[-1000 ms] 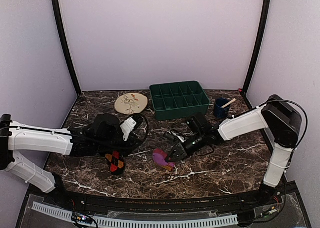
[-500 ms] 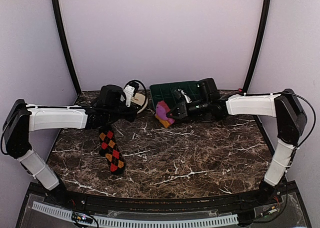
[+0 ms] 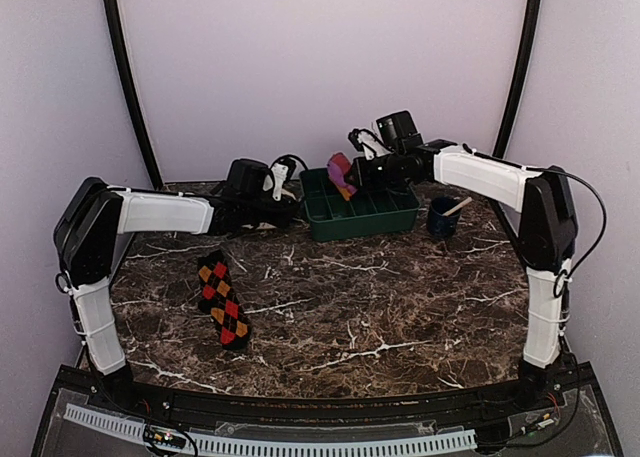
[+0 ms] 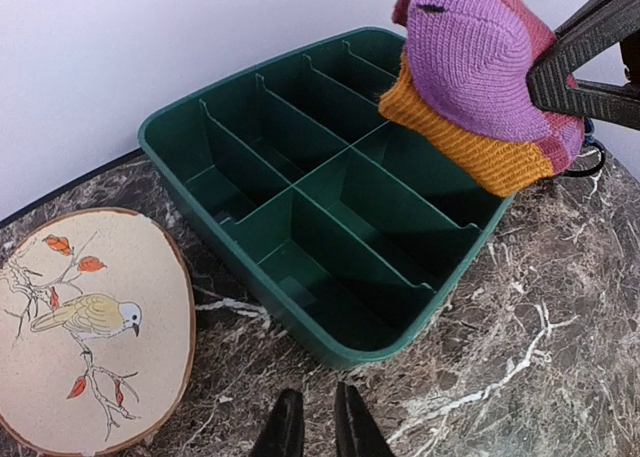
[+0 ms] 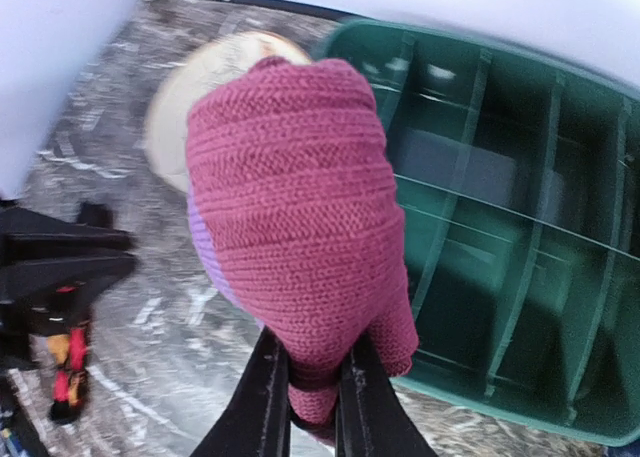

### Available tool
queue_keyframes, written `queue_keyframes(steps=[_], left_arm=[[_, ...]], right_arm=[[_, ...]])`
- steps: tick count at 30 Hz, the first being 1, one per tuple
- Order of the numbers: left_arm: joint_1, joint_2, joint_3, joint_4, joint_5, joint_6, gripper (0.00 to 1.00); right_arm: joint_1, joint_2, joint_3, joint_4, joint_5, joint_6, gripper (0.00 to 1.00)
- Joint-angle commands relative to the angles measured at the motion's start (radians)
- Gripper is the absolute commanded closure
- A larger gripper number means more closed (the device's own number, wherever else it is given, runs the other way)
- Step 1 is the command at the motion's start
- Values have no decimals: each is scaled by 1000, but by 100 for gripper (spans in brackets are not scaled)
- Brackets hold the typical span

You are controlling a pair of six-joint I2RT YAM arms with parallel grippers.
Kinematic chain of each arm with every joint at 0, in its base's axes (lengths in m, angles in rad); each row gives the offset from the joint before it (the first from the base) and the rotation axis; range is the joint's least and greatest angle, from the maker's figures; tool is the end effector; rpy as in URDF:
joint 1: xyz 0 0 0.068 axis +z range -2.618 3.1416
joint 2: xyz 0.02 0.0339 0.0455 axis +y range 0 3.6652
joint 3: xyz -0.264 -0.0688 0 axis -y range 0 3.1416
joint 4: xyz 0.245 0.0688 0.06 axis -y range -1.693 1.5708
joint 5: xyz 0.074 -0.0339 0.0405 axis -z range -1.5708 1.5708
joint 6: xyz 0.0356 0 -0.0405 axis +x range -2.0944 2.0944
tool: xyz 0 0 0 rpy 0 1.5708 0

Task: Roll the socks
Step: Place the sock in the storage box.

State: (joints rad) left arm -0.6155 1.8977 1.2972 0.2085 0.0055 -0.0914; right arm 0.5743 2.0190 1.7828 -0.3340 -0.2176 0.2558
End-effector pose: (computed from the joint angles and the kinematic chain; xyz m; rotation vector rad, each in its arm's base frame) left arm 0.3609 -0.2554 0.2327 0.5197 1.9234 -0.4663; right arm 0.3973 0.2662 0.2937 -0.4805 2.1598 0.7077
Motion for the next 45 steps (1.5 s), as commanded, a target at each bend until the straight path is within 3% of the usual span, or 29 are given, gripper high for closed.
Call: queue_keyframes(steps=[1, 6, 14, 25, 45], left_arm=[[46, 20, 25, 33, 44, -47, 87], [52, 47, 40, 45, 52, -39, 88], [56, 79, 65, 63, 60, -21, 88], [57, 98, 62, 92, 72, -18, 89], [57, 90, 18, 156, 89, 8, 93]], right_arm=[[-2, 73, 111, -109, 273, -92, 100], [5, 169, 253, -173, 445, -134, 100], [14, 333, 465, -289, 577, -162, 100], [37, 413, 493, -348, 616, -149, 100], [31, 502, 570, -550, 517, -38, 100]])
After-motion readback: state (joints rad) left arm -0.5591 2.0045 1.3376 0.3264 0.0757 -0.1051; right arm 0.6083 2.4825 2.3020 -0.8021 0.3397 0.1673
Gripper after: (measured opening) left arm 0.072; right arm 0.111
